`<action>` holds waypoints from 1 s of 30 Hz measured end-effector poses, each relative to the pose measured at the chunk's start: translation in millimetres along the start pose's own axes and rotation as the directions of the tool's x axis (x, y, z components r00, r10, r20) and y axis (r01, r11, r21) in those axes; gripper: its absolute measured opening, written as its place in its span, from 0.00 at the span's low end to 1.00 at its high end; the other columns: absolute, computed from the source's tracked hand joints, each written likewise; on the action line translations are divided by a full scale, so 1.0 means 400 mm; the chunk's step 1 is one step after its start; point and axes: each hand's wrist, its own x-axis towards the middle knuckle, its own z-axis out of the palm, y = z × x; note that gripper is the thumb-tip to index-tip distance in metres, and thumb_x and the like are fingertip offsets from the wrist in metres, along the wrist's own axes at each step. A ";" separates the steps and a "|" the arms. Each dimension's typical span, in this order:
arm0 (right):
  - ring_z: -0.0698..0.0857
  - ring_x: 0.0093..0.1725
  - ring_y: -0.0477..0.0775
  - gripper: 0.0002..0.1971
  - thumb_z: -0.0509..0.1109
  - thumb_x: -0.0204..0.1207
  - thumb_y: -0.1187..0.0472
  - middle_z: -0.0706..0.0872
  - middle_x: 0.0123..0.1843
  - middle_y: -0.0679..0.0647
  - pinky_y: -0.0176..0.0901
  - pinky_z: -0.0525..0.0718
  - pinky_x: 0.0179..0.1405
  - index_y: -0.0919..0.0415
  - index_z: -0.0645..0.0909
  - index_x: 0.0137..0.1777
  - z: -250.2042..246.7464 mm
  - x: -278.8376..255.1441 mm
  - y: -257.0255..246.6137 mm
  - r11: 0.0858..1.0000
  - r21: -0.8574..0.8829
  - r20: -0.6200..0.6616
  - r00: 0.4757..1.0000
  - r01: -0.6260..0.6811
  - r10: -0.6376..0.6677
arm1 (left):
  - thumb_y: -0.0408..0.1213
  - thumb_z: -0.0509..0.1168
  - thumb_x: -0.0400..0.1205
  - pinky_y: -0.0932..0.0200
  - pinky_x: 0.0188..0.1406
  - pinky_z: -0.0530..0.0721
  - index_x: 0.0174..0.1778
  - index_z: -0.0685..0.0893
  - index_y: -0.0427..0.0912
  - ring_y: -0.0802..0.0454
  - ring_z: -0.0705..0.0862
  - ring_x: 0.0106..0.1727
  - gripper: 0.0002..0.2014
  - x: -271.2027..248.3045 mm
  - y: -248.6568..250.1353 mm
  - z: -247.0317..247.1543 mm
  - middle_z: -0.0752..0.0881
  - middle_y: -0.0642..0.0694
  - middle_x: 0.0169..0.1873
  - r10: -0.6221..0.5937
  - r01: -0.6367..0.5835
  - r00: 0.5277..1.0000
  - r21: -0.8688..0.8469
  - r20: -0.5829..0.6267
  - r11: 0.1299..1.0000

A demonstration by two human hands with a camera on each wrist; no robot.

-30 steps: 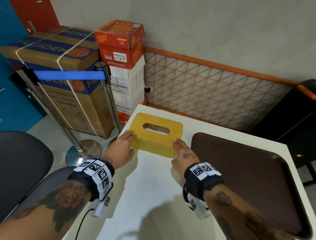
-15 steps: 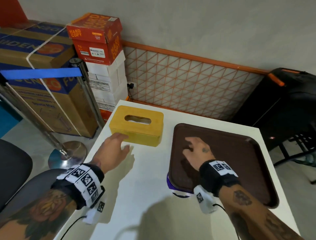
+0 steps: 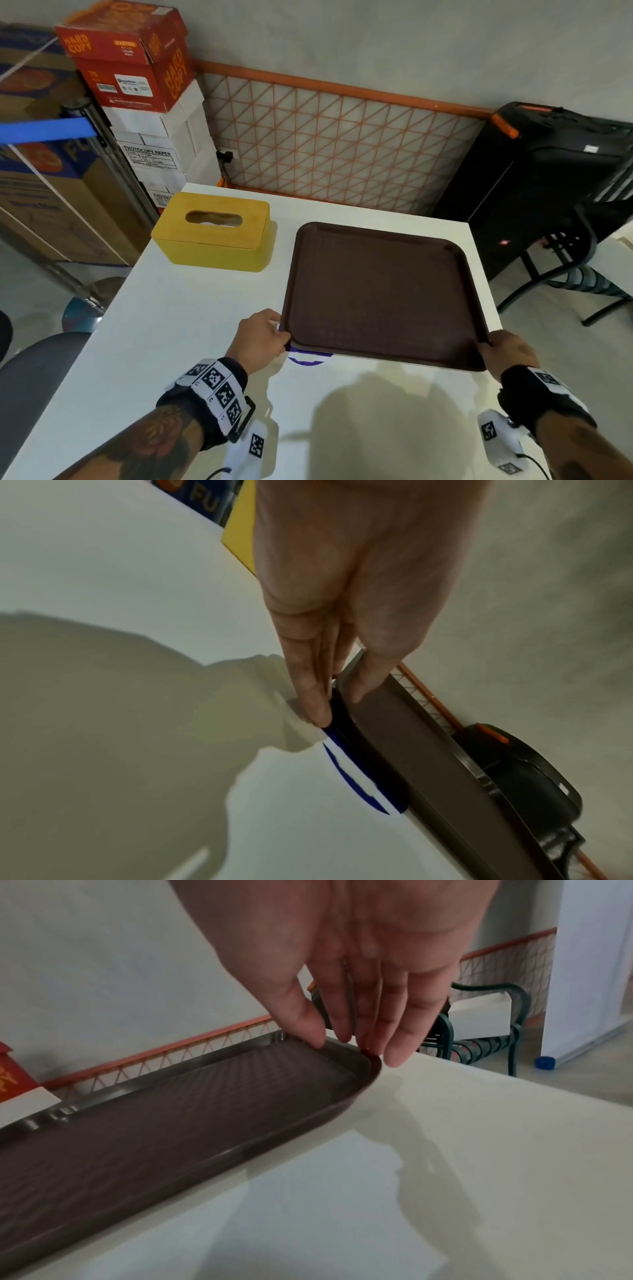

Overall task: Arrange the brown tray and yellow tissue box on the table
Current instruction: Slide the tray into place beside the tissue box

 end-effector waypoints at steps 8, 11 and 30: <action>0.79 0.67 0.68 0.21 0.65 0.72 0.69 0.81 0.69 0.67 0.51 0.75 0.69 0.64 0.81 0.65 -0.004 0.053 0.008 0.973 0.195 0.032 0.993 -0.121 0.117 | 0.21 0.67 0.77 0.53 0.38 0.93 0.48 0.83 0.37 0.40 0.92 0.34 0.08 0.004 0.021 0.024 0.91 0.33 0.34 -0.113 0.095 0.989 -0.177 -0.095 0.980; 0.80 0.67 0.66 0.22 0.64 0.71 0.68 0.82 0.68 0.65 0.49 0.76 0.68 0.60 0.80 0.66 0.000 0.066 -0.021 0.967 0.236 0.055 0.994 -0.101 0.091 | 0.25 0.68 0.78 0.47 0.47 0.92 0.52 0.83 0.37 0.43 0.92 0.40 0.08 0.029 0.013 0.011 0.91 0.36 0.38 -0.097 0.082 0.990 -0.135 -0.106 0.987; 0.87 0.54 0.67 0.19 0.68 0.68 0.66 0.85 0.60 0.63 0.58 0.86 0.58 0.56 0.80 0.60 0.043 0.142 -0.070 0.938 0.321 0.099 0.990 -0.131 0.104 | 0.38 0.69 0.77 0.42 0.44 0.92 0.58 0.82 0.30 0.40 0.91 0.37 0.18 0.107 0.027 -0.193 0.89 0.31 0.43 -0.304 -0.080 0.801 -0.595 -0.516 0.800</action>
